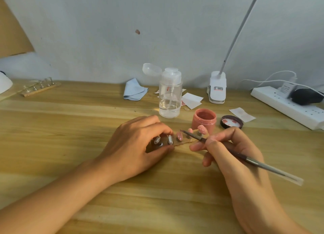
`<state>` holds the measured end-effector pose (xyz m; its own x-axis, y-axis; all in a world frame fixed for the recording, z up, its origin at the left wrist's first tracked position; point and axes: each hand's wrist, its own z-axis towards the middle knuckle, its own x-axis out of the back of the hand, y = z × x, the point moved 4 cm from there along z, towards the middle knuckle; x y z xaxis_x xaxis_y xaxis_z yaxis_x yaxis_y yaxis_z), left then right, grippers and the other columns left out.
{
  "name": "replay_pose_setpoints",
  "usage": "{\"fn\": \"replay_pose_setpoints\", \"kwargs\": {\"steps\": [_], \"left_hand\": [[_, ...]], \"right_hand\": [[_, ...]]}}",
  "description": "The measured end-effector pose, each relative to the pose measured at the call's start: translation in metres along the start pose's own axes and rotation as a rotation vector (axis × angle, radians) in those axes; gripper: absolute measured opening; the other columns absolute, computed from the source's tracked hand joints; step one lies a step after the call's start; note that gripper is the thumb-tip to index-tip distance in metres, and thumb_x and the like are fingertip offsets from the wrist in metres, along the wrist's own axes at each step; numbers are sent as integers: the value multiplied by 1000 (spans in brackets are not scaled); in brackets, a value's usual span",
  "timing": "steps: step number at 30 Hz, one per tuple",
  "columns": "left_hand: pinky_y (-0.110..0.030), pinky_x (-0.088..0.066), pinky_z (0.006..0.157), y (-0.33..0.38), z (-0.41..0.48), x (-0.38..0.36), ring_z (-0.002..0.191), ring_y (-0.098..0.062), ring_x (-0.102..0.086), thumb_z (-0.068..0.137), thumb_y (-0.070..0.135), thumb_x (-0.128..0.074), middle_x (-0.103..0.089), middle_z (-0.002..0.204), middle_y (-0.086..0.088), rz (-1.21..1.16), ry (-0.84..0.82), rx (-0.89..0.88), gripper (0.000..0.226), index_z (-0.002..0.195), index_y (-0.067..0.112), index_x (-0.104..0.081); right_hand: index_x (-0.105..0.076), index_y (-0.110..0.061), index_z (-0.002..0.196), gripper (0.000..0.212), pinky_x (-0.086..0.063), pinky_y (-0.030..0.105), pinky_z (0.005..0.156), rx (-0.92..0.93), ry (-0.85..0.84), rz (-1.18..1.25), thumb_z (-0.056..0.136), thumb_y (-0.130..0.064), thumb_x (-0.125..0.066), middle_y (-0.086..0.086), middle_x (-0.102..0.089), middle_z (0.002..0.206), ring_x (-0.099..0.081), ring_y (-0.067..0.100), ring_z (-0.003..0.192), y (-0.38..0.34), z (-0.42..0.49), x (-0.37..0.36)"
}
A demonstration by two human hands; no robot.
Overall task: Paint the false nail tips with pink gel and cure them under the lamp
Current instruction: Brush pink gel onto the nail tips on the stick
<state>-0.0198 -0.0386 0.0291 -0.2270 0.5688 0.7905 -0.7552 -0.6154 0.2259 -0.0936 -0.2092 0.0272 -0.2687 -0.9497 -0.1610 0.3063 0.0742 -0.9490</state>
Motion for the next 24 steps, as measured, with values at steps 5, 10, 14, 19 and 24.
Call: {"fn": "replay_pose_setpoints", "kwargs": {"steps": [5, 10, 14, 19, 24], "left_hand": [[-19, -37, 66, 1, -1, 0, 76, -3, -52, 83, 48, -64, -58, 86, 17, -2, 4, -1, 29, 100, 27, -72], [-19, -36, 68, 1, -1, 1, 77, -2, -50, 83, 50, -59, -57, 87, 18, -1, -9, 4, 32, 102, 28, -73], [-21, -37, 69, 1, 0, 1, 78, -3, -52, 83, 47, -65, -58, 87, 18, 9, -17, 12, 28, 102, 28, -73], [-20, -37, 69, 2, -1, 1, 78, -4, -53, 83, 52, -57, -58, 87, 18, 3, -22, 12, 34, 102, 29, -73], [-12, -32, 68, 1, 0, 1, 77, -1, -48, 84, 52, -58, -55, 86, 20, 14, -16, 9, 33, 103, 28, -72]], "right_hand": [[-46, -8, 73, 25, -51, 14, 58, 11, -9, -27, 85, 0, -66, 8, -74, 67, -61, -3, 61, 0, 1, 0], [-46, -8, 72, 25, -49, 16, 54, 18, -11, -27, 83, 0, -67, 9, -73, 65, -60, -4, 57, -1, 0, 0], [-48, -9, 71, 12, -46, 15, 51, 11, -11, -60, 71, -15, -57, 9, -72, 66, -58, 2, 52, -1, 0, 1], [-47, -8, 71, 12, -45, 17, 50, -18, -5, -52, 68, -16, -56, 13, -71, 66, -55, 5, 49, 1, 2, 1], [-47, -8, 72, 14, -44, 17, 49, -6, -21, -49, 72, -11, -61, 13, -70, 64, -53, 7, 46, -1, 1, 1]]}}
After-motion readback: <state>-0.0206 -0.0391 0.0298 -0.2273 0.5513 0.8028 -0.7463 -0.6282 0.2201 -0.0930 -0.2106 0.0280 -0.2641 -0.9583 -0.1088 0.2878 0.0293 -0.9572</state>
